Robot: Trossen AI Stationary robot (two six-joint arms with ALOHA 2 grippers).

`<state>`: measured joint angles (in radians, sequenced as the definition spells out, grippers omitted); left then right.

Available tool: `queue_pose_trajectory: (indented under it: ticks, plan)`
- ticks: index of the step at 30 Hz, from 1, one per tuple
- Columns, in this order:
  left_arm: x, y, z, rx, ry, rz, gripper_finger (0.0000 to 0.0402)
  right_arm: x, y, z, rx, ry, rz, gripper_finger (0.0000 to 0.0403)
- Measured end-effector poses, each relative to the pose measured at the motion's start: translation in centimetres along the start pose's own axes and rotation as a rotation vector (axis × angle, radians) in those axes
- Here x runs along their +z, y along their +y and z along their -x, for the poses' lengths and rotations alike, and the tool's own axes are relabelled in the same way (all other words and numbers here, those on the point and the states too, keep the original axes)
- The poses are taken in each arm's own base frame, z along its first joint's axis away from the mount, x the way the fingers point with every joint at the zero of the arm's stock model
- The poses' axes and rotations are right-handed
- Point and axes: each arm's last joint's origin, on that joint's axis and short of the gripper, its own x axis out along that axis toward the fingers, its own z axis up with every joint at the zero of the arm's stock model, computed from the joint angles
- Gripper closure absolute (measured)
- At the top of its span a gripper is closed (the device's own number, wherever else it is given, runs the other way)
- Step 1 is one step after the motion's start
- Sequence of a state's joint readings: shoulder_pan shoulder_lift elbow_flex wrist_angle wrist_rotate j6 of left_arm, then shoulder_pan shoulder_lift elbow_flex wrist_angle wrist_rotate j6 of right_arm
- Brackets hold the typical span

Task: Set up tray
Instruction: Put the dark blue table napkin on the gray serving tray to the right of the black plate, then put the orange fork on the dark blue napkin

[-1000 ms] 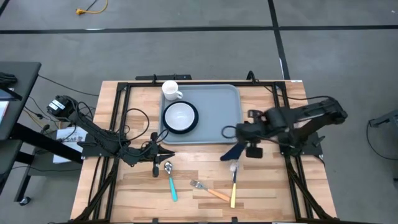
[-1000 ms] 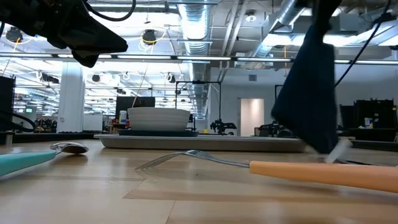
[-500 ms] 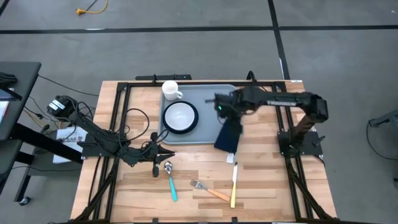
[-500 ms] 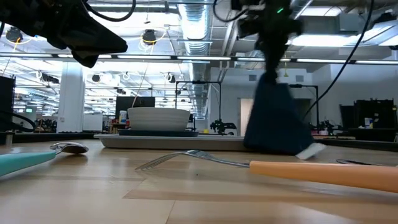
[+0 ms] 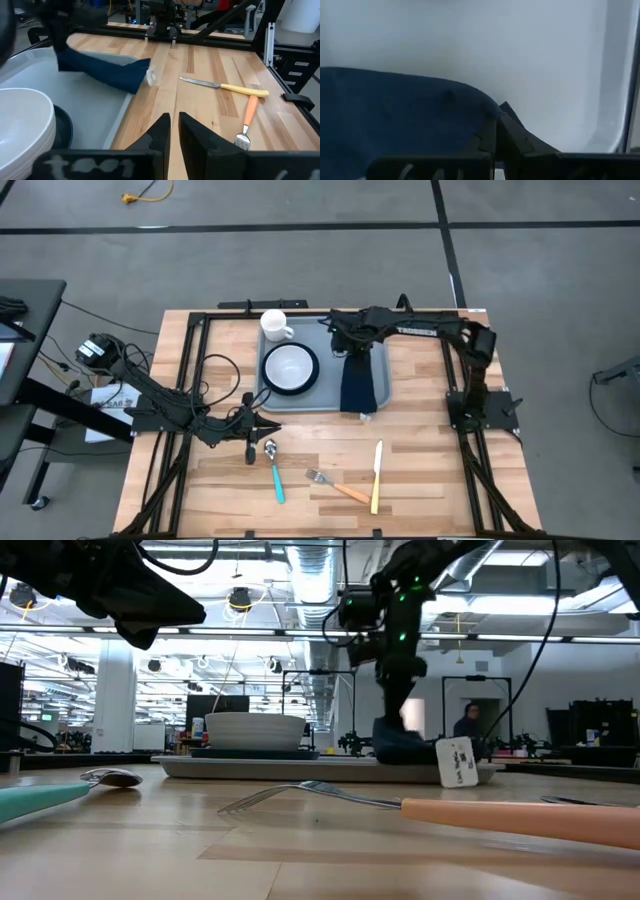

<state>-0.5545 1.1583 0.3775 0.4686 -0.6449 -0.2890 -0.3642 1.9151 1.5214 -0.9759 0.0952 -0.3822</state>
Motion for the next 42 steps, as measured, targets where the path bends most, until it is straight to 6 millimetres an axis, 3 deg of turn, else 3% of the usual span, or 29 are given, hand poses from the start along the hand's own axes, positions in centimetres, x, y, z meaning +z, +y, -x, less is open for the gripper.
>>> queue_pose_trajectory:
  ticks: [7,17,27,34,42]
  plan:
    - [0.0,0.0,0.0,0.008,-0.002,-0.002,0.0377,1.3,-0.7,-1.6,-0.014,-0.021,0.028,0.0403]
    - [-0.1,0.0,0.0,0.009,0.003,-0.009,0.0377,1.9,-3.1,-0.5,-0.056,-0.101,-0.027,0.0403]
    - [-0.1,0.0,0.0,0.009,0.003,-0.015,0.0377,1.8,-2.5,-0.5,-0.029,-0.086,0.010,0.0395]
    - [-0.1,0.0,0.0,0.011,0.003,-0.017,0.0377,2.0,-2.2,-0.5,-0.029,-0.087,0.029,0.0333]
    - [-0.1,0.0,0.0,0.011,0.003,-0.021,0.0377,1.9,-2.4,-0.5,-0.074,-0.069,0.019,0.0233]
